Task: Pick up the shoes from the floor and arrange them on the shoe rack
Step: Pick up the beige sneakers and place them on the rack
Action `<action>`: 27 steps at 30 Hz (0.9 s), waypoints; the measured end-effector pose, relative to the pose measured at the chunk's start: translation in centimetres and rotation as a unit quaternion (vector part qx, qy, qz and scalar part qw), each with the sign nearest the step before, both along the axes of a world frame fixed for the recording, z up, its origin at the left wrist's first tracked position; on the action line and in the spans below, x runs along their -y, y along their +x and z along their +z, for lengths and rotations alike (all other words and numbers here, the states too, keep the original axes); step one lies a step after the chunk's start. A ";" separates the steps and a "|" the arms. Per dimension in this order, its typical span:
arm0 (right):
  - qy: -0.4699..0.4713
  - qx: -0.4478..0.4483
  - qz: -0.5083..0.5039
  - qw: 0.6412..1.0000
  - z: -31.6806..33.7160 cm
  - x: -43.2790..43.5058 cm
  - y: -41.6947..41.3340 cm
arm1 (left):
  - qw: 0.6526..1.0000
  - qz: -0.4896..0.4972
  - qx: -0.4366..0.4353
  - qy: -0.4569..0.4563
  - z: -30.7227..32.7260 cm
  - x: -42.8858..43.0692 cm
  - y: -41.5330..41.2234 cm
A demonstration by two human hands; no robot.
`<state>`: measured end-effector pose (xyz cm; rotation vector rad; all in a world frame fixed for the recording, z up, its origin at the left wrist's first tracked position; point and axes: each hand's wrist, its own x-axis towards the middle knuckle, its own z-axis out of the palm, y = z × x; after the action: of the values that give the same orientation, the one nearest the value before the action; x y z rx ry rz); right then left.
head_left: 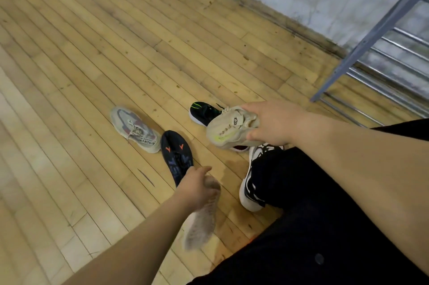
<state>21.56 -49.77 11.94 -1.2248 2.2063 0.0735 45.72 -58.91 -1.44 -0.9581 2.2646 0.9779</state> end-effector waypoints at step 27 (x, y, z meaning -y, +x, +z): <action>-0.452 -0.179 -0.523 0.700 22.2 -42.0 -4.1 | 0.424 -0.476 -0.720 -0.274 34.0 -21.7 -29.0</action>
<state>17.46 -7.74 34.10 -0.0712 3.0624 -1.4875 16.72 -37.21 32.52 1.9285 3.5019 0.2684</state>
